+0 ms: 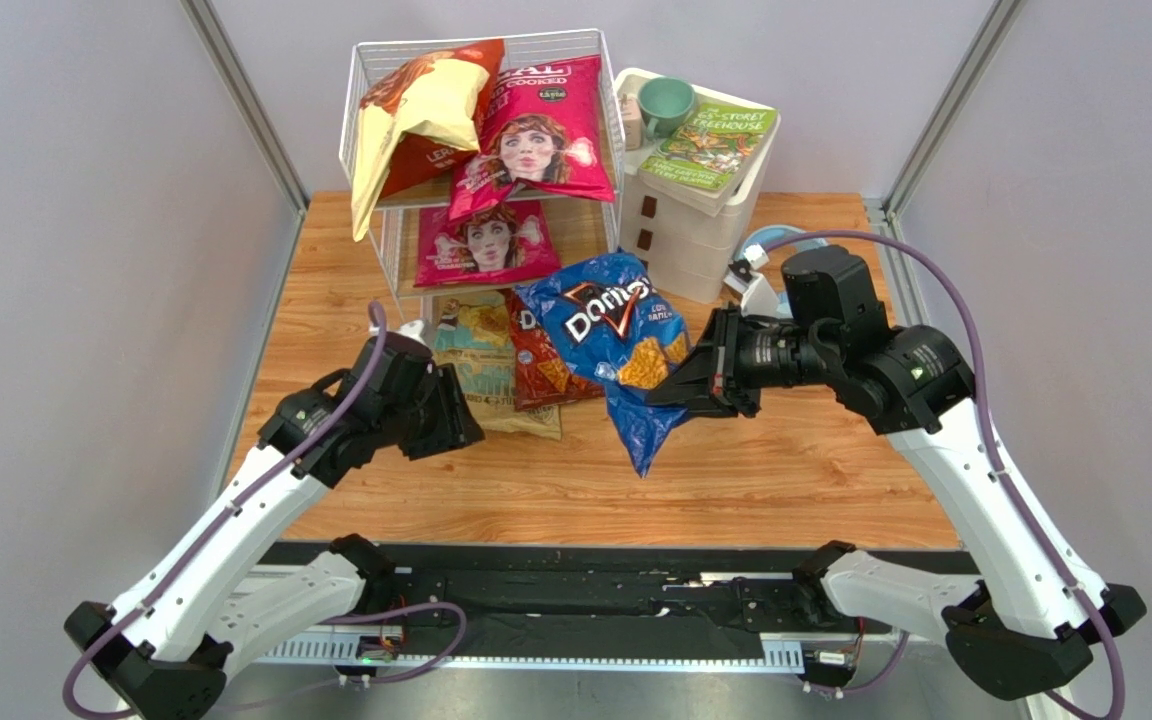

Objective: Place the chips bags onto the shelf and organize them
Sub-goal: Place the potato chip on the shelf.

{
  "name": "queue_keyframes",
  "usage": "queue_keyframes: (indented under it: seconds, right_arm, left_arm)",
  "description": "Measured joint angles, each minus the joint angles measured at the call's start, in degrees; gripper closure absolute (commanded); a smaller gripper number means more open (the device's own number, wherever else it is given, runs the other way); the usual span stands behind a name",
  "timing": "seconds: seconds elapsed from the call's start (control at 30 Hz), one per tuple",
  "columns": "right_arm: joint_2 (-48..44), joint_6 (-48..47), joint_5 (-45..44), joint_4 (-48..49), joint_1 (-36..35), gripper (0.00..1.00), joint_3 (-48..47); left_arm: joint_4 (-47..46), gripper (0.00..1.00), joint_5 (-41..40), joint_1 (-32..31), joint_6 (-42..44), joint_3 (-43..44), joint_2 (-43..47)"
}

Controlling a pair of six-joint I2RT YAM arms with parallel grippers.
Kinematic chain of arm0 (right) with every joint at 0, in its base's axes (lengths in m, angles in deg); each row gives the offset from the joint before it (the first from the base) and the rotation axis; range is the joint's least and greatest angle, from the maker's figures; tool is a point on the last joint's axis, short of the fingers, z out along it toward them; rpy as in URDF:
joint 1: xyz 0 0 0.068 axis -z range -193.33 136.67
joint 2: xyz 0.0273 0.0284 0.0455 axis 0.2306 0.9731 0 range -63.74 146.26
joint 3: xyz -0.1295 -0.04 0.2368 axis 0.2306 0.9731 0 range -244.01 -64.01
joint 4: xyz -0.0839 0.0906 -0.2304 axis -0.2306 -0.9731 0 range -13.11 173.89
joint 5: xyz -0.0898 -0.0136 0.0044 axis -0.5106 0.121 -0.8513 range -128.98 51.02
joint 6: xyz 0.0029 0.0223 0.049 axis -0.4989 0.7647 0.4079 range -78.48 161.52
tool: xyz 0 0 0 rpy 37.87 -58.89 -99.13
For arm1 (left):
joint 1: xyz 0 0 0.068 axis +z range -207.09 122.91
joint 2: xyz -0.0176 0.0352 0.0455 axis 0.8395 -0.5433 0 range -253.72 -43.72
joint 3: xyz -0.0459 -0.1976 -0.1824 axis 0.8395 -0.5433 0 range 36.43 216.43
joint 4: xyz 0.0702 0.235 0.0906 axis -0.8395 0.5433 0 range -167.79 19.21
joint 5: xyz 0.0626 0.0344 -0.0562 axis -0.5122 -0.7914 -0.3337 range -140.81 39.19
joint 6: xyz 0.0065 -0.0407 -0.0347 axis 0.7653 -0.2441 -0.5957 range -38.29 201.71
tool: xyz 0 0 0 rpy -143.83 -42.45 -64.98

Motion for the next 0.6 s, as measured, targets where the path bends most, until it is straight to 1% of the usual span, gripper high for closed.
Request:
queue_keyframes:
  seconds: [0.1,0.23,0.33,0.5,0.6]
  right_arm:
    - [0.92,1.46,0.44,4.61,-0.66,1.0,0.94]
    - [2.51,4.46,0.55,12.5,-1.51,1.0,3.37]
    - [4.85,5.86,0.52,16.35,-2.64,1.0,3.45]
    - [10.6,5.77,0.24,17.07,-6.54,1.0,-0.55]
    - [11.69,5.86,-0.28,18.64,-8.04,1.0,-1.49]
  left_arm:
    - [2.27,0.48,-1.44,1.16,-2.08,-1.49,2.03]
    - [3.89,0.48,-2.08,1.75,-3.15,-2.6,2.14]
    - [4.17,0.48,-2.36,1.97,-3.39,-2.84,2.21]
    - [4.07,0.48,-2.73,2.47,-3.37,-3.08,2.27]
    - [4.04,0.48,-2.69,3.04,-3.37,-3.85,2.32]
